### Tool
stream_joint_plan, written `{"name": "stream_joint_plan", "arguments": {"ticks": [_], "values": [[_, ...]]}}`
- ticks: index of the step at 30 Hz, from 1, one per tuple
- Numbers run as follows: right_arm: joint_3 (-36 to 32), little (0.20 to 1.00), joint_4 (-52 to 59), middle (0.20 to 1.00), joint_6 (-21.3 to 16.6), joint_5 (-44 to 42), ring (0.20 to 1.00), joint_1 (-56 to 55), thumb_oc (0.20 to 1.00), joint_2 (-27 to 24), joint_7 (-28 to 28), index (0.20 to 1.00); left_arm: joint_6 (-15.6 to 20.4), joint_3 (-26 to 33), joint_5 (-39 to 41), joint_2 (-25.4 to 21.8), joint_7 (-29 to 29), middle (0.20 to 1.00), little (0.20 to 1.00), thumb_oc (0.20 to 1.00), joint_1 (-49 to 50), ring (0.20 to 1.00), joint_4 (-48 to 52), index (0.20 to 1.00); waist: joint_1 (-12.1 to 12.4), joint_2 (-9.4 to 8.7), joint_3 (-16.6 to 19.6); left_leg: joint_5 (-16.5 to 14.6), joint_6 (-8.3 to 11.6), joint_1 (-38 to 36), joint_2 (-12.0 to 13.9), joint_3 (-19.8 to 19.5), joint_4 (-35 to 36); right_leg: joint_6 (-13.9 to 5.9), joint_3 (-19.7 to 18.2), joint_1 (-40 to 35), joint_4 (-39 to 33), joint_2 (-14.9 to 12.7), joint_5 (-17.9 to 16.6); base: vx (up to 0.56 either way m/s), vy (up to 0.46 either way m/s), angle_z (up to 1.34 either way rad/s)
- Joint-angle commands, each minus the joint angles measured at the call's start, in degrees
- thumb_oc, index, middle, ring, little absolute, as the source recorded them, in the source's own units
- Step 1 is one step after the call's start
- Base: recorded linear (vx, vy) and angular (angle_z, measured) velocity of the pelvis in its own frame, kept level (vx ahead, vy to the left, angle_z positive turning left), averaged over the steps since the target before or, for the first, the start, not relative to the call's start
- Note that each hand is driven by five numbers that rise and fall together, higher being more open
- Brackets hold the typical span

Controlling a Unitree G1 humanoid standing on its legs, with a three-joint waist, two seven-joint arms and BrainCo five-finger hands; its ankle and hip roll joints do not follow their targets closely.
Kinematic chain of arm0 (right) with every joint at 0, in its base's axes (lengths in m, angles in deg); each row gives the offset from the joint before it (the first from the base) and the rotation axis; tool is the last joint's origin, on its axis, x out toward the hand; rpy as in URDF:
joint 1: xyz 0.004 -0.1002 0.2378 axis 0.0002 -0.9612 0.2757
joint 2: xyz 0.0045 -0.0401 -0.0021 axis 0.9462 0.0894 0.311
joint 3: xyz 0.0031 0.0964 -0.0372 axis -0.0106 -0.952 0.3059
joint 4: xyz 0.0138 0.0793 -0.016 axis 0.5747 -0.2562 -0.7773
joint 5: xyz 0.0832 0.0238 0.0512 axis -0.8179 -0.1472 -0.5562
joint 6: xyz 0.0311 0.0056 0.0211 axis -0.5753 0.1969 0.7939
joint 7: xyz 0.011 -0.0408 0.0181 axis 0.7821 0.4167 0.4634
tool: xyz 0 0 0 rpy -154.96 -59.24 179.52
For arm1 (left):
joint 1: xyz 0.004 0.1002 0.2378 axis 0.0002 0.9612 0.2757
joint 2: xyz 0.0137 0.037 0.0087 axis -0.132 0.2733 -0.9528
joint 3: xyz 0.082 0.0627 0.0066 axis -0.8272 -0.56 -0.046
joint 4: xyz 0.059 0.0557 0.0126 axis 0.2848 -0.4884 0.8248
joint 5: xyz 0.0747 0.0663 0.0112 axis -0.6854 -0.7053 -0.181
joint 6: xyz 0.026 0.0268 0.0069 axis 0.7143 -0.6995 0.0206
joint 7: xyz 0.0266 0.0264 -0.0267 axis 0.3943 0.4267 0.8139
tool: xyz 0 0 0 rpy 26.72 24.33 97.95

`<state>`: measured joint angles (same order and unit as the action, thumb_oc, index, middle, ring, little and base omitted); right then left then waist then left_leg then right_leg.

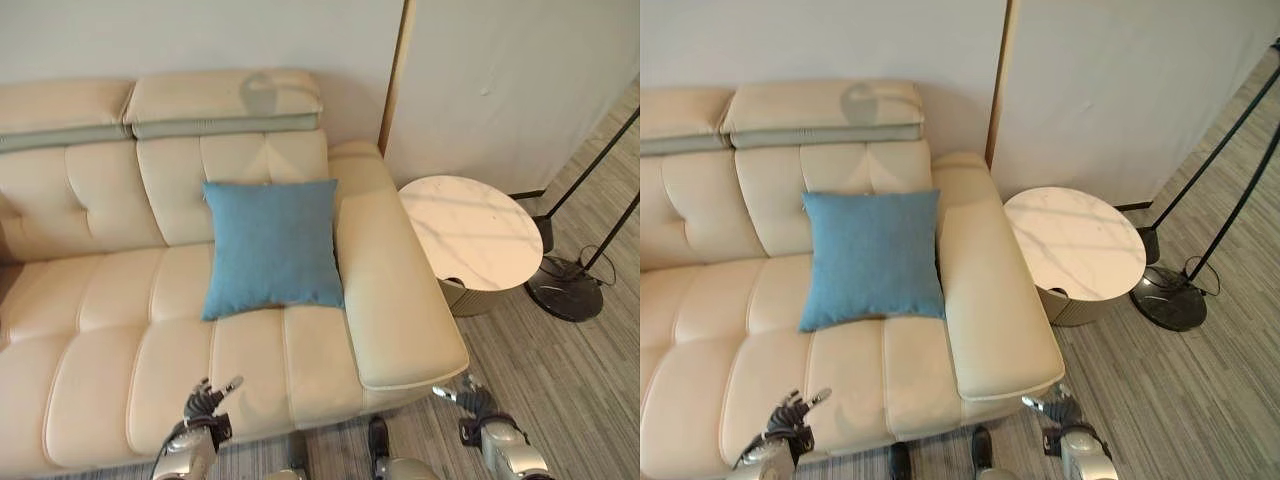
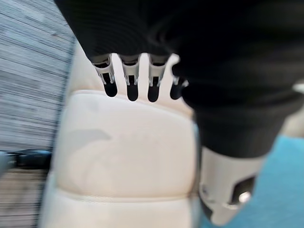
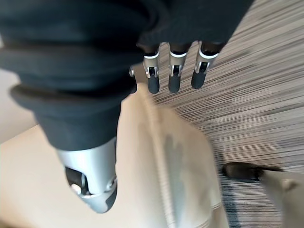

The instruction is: Pick up all the scattered cushions and arrange them neatly on the sofa.

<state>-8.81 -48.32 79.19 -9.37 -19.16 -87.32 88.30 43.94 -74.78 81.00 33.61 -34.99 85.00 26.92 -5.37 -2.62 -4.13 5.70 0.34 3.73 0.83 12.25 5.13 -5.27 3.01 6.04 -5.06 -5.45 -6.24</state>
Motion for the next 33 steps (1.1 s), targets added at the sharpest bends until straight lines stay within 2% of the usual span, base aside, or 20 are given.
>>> {"name": "stream_joint_plan", "arguments": {"ticks": [1,5,7,8,9,10,11,12,13,14,16,20,22,23,24,25,26,29,30,33], "values": [[-0.9,1.000,-2.8,1.000,-1.7,1.0,1.000,4.3,1.000,-0.6,-0.4,1.000,0.5,-1.9,-7.1,-1.1,-0.9,1.000,1.000,1.000,-3.6,1.000,-2.9,1.000,0.5,1.89,-3.4,-7.8,-1.20,-4.3,-0.8,-0.6,-0.1,-1.07,0.6,-4.1,7.6,2.9,6.8,-0.21,-0.083,-0.30],[-1.1,1.000,-5.3,1.000,-1.8,1.2,1.000,3.4,1.000,-0.7,-1.0,1.000,-0.2,-2.6,-9.0,-1.2,-1.6,1.000,1.000,1.000,-3.2,1.000,-5.3,1.000,0.6,2.40,-2.7,-7.4,-1.11,-4.3,-0.1,-0.8,-0.1,-0.60,0.3,-6.8,12.6,2.3,9.8,-0.14,-0.115,-0.18],[-1.4,1.000,-5.6,1.000,-1.9,0.6,1.000,3.4,1.000,-0.4,-1.1,1.000,-0.3,-3.2,-9.7,-1.2,-1.7,1.000,1.000,1.000,-3.0,1.000,-6.2,1.000,0.5,2.42,-2.5,-6.9,-0.91,-4.2,0.0,-0.7,-0.1,-0.76,-0.3,-8.4,14.5,1.9,10.1,-0.17,-0.192,-0.04],[-1.4,1.000,-5.3,1.000,-1.8,0.7,1.000,3.3,1.000,-0.4,-1.1,1.000,-0.4,-3.3,-9.9,-1.2,-1.3,1.000,1.000,1.000,-3.0,1.000,-6.4,1.000,0.5,2.39,-2.1,-6.5,-0.68,-3.6,0.2,-0.5,-0.1,-0.91,-0.6,-9.3,13.9,2.0,9.8,-0.35,-0.369,-0.06],[-0.8,1.000,-4.8,1.000,-1.8,1.1,1.000,3.3,1.000,-0.4,-1.3,1.000,-0.3,-2.8,-9.8,-1.3,-1.1,1.000,1.000,1.000,-3.1,1.000,-7.0,1.000,0.9,2.09,-2.2,-4.8,0.07,-2.5,0.6,-0.2,-0.1,0.03,-0.9,-11.3,9.4,2.7,12.0,-0.32,-0.341,-0.12],[-0.2,1.000,-4.4,1.000,-1.8,1.5,1.000,3.5,1.000,-0.3,-1.2,1.000,-0.4,-2.7,-9.6,-1.2,-1.0,1.000,1.000,1.000,-3.1,1.000,-7.0,1.000,1.1,1.78,-2.3,-3.8,0.54,-2.3,0.9,-0.2,-0.1,0.60,-0.6,-12.3,7.3,3.0,12.7,-0.26,-0.279,-0.11],[-0.2,1.000,-4.4,1.000,-1.8,1.5,1.000,3.5,1.000,-0.3,-1.2,1.000,-0.4,-2.7,-9.6,-1.2,-1.0,1.000,1.000,1.000,-3.1,1.000,-7.0,1.000,1.1,1.83,-2.2,-3.8,0.57,-2.1,0.9,-0.2,-0.1,0.64,-0.6,-12.2,7.3,3.1,12.6,-0.34,-0.362,-0.15],[0.9,1.000,-3.6,1.000,-1.7,1.9,1.000,3.5,1.000,-0.4,-1.3,1.000,-0.4,-2.4,-9.3,-1.1,-0.7,1.000,1.000,1.000,-2.8,1.000,-6.8,1.000,1.4,1.68,-2.9,-0.7,2.07,0.0,2.2,-0.7,-0.1,1.95,-0.5,-12.5,4.2,4.6,13.0,-0.38,-0.360,-0.16],[1.2,1.000,-3.0,1.000,-1.7,1.9,1.000,3.4,1.000,-0.5,-1.2,1.000,-0.5,-2.2,-8.9,-0.9,-0.6,1.000,1.000,1.000,-2.6,1.000,-6.6,1.000,1.5,1.73,-3.4,0.5,2.78,1.2,2.6,-1.2,-0.1,2.42,-0.3,-12.2,3.3,5.1,12.9,-0.38,-0.360,-0.10],[1.2,1.000,-3.0,1.000,-1.7,1.9,1.000,3.4,1.000,-0.5,-1.2,1.000,-0.5,-2.2,-8.9,-0.9,-0.6,1.000,1.000,1.000,-2.6,1.000,-6.6,1.000,1.4,1.76,-3.4,0.5,2.79,1.3,2.6,-1.3,-0.1,2.44,-0.3,-12.2,3.2,5.2,12.9,-0.26,-0.203,0.03],[1.6,1.000,-2.1,1.000,-2.1,0.9,1.000,3.4,1.000,-0.7,-0.9,1.000,-0.7,-2.2,-8.7,-0.2,-0.4,1.000,1.000,1.000,-2.8,1.000,-6.9,1.000,1.3,2.12,-5.1,2.6,4.67,3.9,3.6,-2.1,-0.1,3.16,1.1,-11.4,1.3,6.3,11.9,-0.37,-0.287,-0.01],[1.7,1.000,-2.5,1.000,-2.1,0.6,1.000,2.9,1.000,-0.9,-0.9,1.000,-0.9,-2.9,-9.1,0.9,-0.6,1.000,1.000,1.000,-3.0,1.000,-7.3,1.000,0.9,2.24,-6.8,2.1,4.52,4.0,3.5,-0.5,-0.1,3.25,3.8,-11.3,1.0,5.9,11.2,-0.30,-0.193,0.16],[2.6,1.000,-3.5,1.000,-1.8,1.1,1.000,3.2,1.000,-0.9,-1.3,1.000,-0.7,-2.9,-9.6,1.0,-0.9,1.000,1.000,1.000,-2.4,1.000,-7.3,1.000,1.5,1.62,-6.6,0.9,2.91,-0.5,2.0,-0.9,-1.1,3.09,3.9,-10.8,0.5,5.2,9.9,-0.17,-0.126,0.30],[3.1,1.000,-3.6,1.000,-1.6,1.4,1.000,3.2,1.000,-0.8,-1.3,1.000,-0.7,-2.9,-9.6,1.2,-1.0,1.000,1.000,1.000,-1.8,1.000,-7.2,1.000,1.7,1.16,-6.4,-2.3,2.18,-0.8,1.4,-1.4,-5.2,3.05,3.7,-10.6,0.3,4.6,9.6,-0.09,-0.059,0.22],[3.1,1.000,-3.6,1.000,-1.6,1.4,1.000,3.2,1.000,-0.8,-1.3,1.000,-0.7,-2.9,-9.6,1.2,-1.0,1.000,1.000,1.000,-1.8,1.000,-7.2,1.000,1.7,1.17,-6.3,-2.3,2.18,-0.7,1.4,-1.5,-5.3,3.06,3.7,-10.5,0.3,4.7,9.5,-0.09,-0.050,0.19],[3.5,1.000,-3.9,1.000,-1.5,1.4,1.000,3.2,1.000,-0.6,-1.6,1.000,-0.7,-2.7,-9.0,1.5,-1.1,1.000,1.000,1.000,-1.6,1.000,-7.4,1.000,1.8,0.84,-6.0,-6.4,1.41,-1.3,1.0,-1.4,-9.4,3.05,3.6,-10.3,0.1,4.2,9.6,-0.08,-0.029,0.13],[3.6,1.000,-4.1,1.000,-1.4,1.2,1.000,3.0,1.000,-0.2,-1.7,1.000,-0.9,-2.6,-8.3,1.7,-1.4,1.000,1.000,1.000,-1.3,1.000,-7.5,1.000,1.6,1.07,-5.3,-8.5,0.99,-4.0,0.7,-0.6,-9.5,2.93,3.9,-9.9,0.1,4.5,9.9,-0.10,-0.021,0.08],[3.4,1.000,-4.4,1.000,-1.2,0.7,1.000,2.6,1.000,0.1,-1.6,1.000,-1.1,-2.9,-8.4,1.9,-1.4,1.000,1.000,1.000,-1.2,1.000,-8.2,1.000,1.0,1.86,-4.0,-8.0,1.28,-7.5,0.8,-0.1,-5.3,2.76,4.4,-9.4,0.1,5.2,10.0,-0.03,0.024,0.22],[3.3,1.000,-4.6,1.000,-1.2,0.4,1.000,2.6,1.000,0.3,-1.7,1.000,-1.3,-3.2,-9.0,2.1,-1.4,1.000,1.000,1.000,-1.2,1.000,-8.6,1.000,0.5,2.54,-3.4,-6.3,1.64,-8.8,0.9,-0.1,-1.4,2.69,4.8,-9.2,0.1,5.7,9.8,-0.04,0.046,0.30],[2.7,1.000,-6.4,1.000,-1.5,0.0,1.000,2.8,1.000,0.5,-0.7,1.000,-1.6,-4.1,-10.4,2.6,-1.0,1.000,1.000,1.000,-1.7,1.000,-10.1,1.000,-0.2,3.16,-2.1,-6.8,2.59,-8.8,1.7,-0.3,-0.1,2.59,6.3,-9.1,0.1,5.7,9.8,-0.06,0.076,0.17]]}}
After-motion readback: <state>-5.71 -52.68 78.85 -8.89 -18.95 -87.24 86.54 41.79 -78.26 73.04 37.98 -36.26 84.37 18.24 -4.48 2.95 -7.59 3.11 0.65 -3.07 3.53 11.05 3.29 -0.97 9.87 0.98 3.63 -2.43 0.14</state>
